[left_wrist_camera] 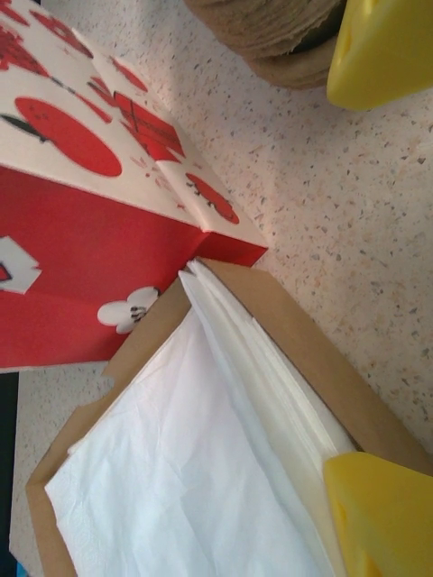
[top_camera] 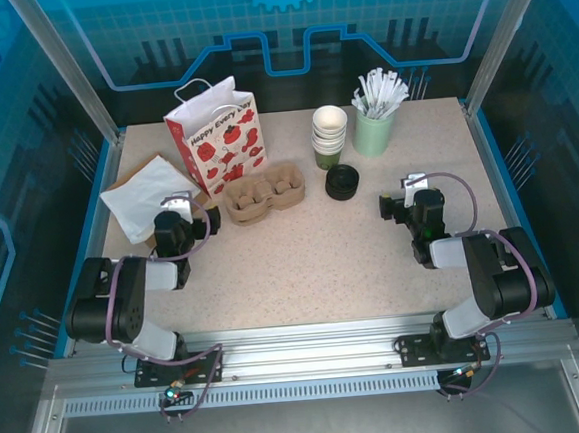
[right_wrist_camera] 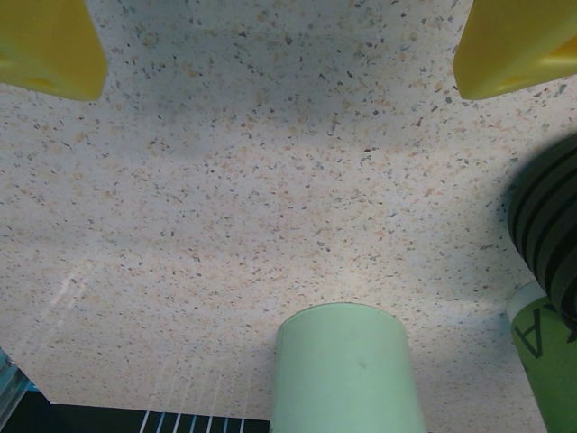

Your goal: Pack the takeout coffee

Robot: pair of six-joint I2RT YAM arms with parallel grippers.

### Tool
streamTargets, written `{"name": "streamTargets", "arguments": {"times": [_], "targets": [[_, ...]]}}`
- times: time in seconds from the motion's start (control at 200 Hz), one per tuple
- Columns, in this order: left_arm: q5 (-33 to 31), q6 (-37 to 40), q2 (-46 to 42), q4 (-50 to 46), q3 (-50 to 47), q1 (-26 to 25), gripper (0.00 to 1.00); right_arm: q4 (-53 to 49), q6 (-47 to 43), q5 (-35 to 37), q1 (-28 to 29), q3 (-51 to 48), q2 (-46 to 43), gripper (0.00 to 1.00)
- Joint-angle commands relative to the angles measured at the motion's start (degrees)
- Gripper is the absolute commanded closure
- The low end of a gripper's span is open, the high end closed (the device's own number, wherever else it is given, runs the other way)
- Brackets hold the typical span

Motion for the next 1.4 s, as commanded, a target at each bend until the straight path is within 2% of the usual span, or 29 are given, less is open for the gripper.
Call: {"name": "streamTargets", "arguments": {"times": [0.0, 0.065, 0.135, 0.24, 0.285, 0.34, 0.42, 0.49, 0.63, 0.74, 0.865, 0.965, 1.015, 1.076, 1.211, 1.396], "targets": [[-5.9, -2.9, -7.7, -1.4, -1.3, 0.6, 0.01, -1.0, -0.7, 1.3, 1.0, 1.3, -3.0, 0.0], [-10.9, -5.2, -14.2, -6.2, -2.0, 0.6, 0.01, -8.2, 0.6, 4.9, 1.5, 2.9, -7.4, 0.0], [-15.7, -9.9, -23.3, -16.3, -0.8, 0.7, 0.01, -18.3, 4.3, 8.2, 1.2, 5.7, -13.1, 0.0], [-15.6, -18.0, -34.4, -35.1, 4.5, 0.9, 0.01, -30.6, 13.9, 12.8, -0.3, 8.9, -22.1, 0.0], [-11.4, -21.1, -37.7, -41.2, 7.0, 0.8, 0.01, -41.5, 21.3, 15.0, -1.5, 11.9, -25.5, 0.0], [-1.8, -23.2, -39.8, -43.6, 8.4, 0.7, 0.01, -49.8, 25.4, 9.8, -2.8, 15.9, -28.3, 0.0], [9.3, -29.3, -40.4, -43.3, 8.9, -0.9, 0.01, -48.8, 24.0, -1.8, -1.4, 16.7, -31.0, 0.01], [12.2, -30.7, -39.2, -43.8, 9.8, -5.5, 0.03, -49.2, 20.8, -6.8, 2.7, 18.8, -31.0, 0.01], [9.2, -25.3, -33.9, -50.3, 16.5, -17.4, 0.05, -58.3, 12.1, -6.4, 11.7, 31.8, -22.7, 0.01], [9.8, -22.1, -27.7, -53.6, 23.1, -22.5, 0.06, -65.0, 10.4, -6.7, 14.7, 45.0, -10.9, 0.01], [11.5, -20.4, -20.5, -57.8, 30.9, -25.4, 0.12, -68.1, 17.8, -6.1, 14.7, 57.7, 0.6, 0.12], [10.6, -18.7, -18.2, -58.9, 33.9, -28.0, 0.13, -71.3, 21.8, -1.7, 14.6, 66.3, 8.3, 0.23], [10.4, -18.4, -17.5, -58.5, 34.4, -28.8, 0.14, -73.7, 22.0, 0.8, 14.6, 70.8, 12.2, 0.24], [10.2, -18.5, -16.8, -58.7, 35.1, -29.3, 0.16, -75.6, 21.6, 2.7, 14.6, 75.0, 15.8, 0.3], [9.2, -18.0, -16.3, -59.5, 35.9, -29.8, 0.18, -78.7, 21.1, 4.0, 14.6, 82.6, 22.4, 0.39], [8.3, -17.5, -16.8, -60.5, 35.7, -29.8, 0.19, -80.4, 20.4, 5.5, 14.1, 88.4, 27.7, 0.44]]}}
